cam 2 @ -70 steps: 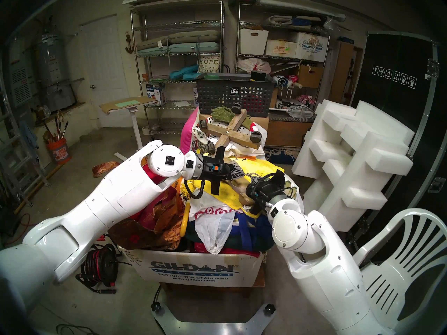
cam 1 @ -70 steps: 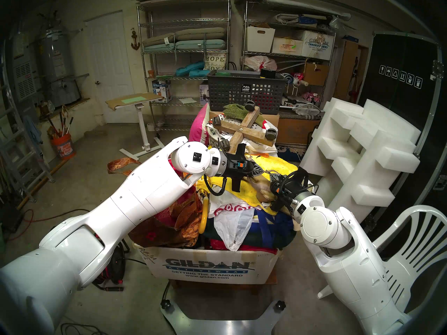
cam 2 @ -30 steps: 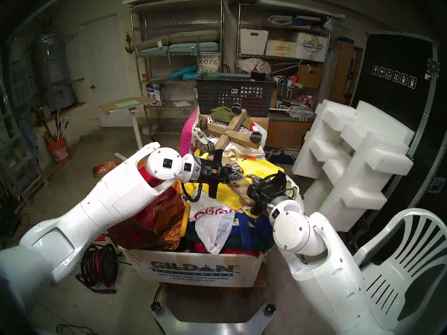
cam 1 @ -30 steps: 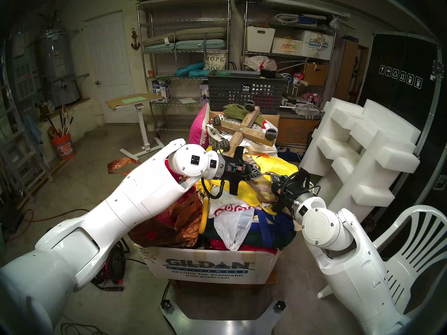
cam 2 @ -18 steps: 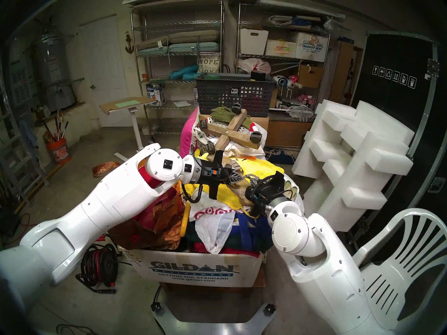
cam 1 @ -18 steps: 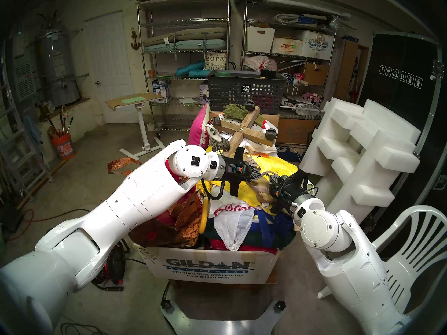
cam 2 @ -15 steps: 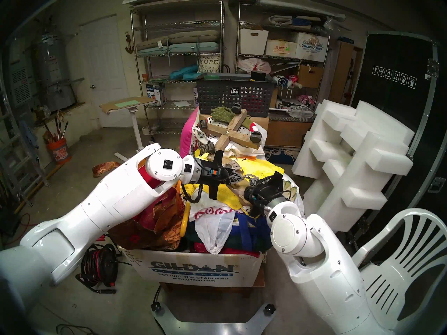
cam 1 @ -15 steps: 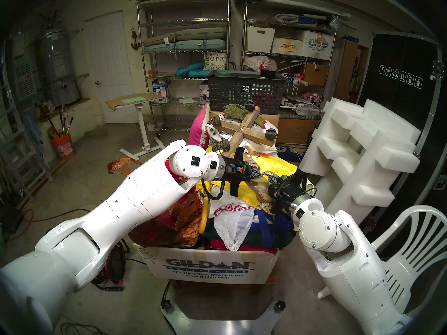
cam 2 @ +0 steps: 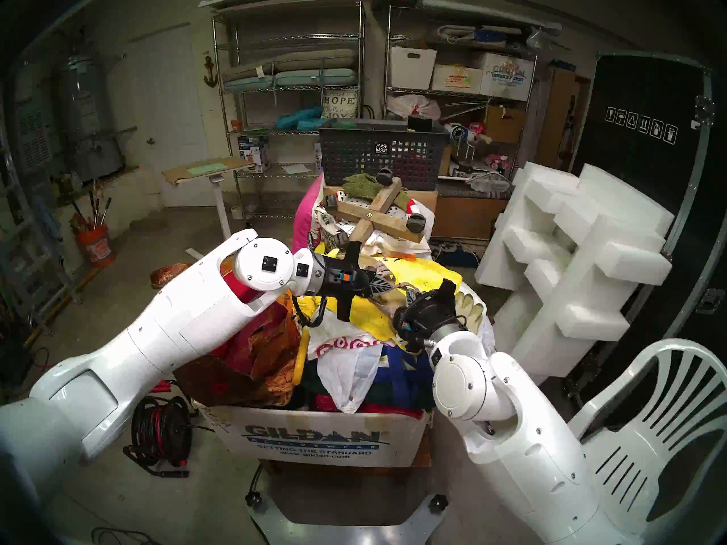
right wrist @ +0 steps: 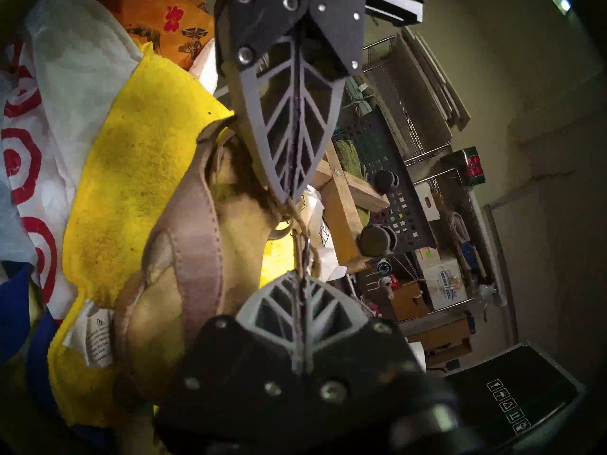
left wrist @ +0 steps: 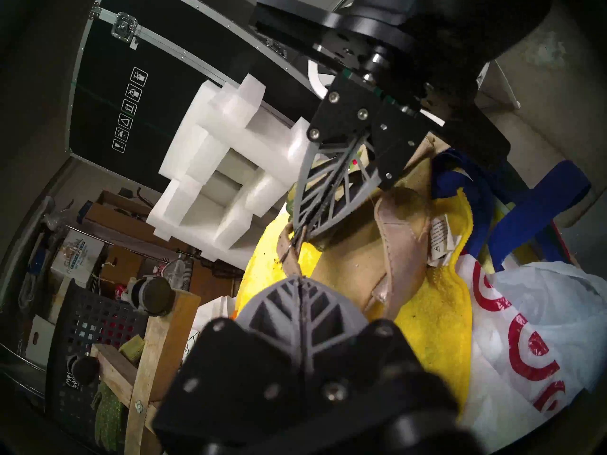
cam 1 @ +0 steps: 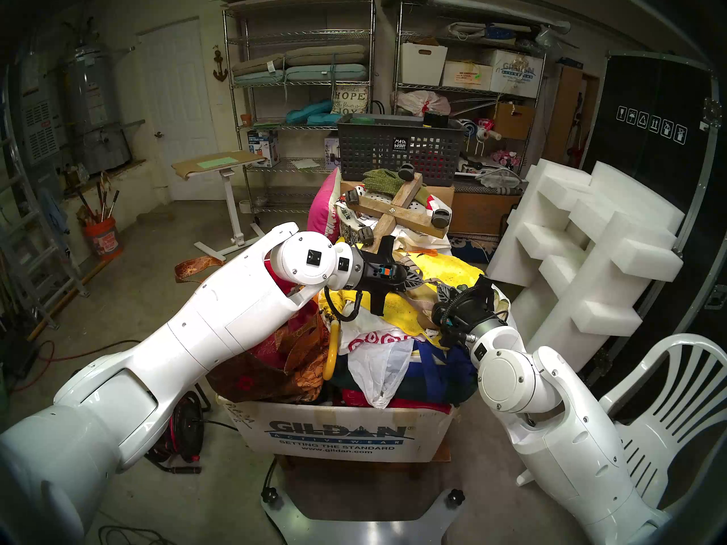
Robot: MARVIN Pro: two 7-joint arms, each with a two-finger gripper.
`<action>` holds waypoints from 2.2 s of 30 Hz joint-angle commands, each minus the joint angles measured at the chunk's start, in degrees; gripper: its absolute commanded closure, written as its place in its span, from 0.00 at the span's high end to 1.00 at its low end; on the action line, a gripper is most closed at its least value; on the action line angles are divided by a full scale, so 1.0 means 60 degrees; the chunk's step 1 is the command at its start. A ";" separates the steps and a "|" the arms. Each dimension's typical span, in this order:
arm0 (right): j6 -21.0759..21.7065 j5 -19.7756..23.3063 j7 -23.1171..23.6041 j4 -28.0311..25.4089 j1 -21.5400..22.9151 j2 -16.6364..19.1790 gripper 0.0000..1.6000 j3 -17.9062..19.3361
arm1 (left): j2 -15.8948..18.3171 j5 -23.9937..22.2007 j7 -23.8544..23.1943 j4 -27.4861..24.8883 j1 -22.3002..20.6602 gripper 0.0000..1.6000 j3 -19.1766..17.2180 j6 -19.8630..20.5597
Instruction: Unbuckle a shoe
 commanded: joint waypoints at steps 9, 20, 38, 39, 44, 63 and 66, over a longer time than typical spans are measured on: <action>-0.0001 -0.0056 -0.0024 -0.0126 0.0144 -0.0054 0.00 0.0183 | -0.0068 0.0022 -0.0002 -0.0107 -0.0232 0.00 -0.0064 0.0063; 0.0438 -0.0061 0.0366 -0.0381 -0.0024 -0.0016 0.31 0.0347 | -0.0111 0.0033 0.0109 -0.0007 -0.0202 0.00 -0.0049 0.0068; 0.0526 -0.0006 0.0301 -0.0709 -0.0269 -0.0161 0.42 0.0540 | -0.0071 -0.0010 0.0156 -0.0011 -0.0141 0.00 -0.0047 0.0029; 0.0630 -0.0035 0.0336 -0.0735 -0.0274 -0.0198 0.42 0.0543 | -0.0071 -0.0011 0.0161 -0.0011 -0.0138 0.00 -0.0048 0.0030; 0.0740 0.0006 0.0539 -0.0739 -0.0280 -0.0179 0.44 0.0631 | -0.0078 -0.0009 0.0182 0.0023 -0.0132 0.00 -0.0038 0.0010; 0.0673 0.0151 0.0620 -0.0574 0.0014 -0.0148 0.82 0.0665 | -0.0185 -0.0028 0.0164 0.0233 -0.0240 0.00 0.0011 -0.0091; 0.0604 0.0163 0.0637 -0.0519 0.0094 -0.0127 0.73 0.0616 | -0.0201 -0.0023 0.0160 0.0265 -0.0256 0.00 0.0016 -0.0103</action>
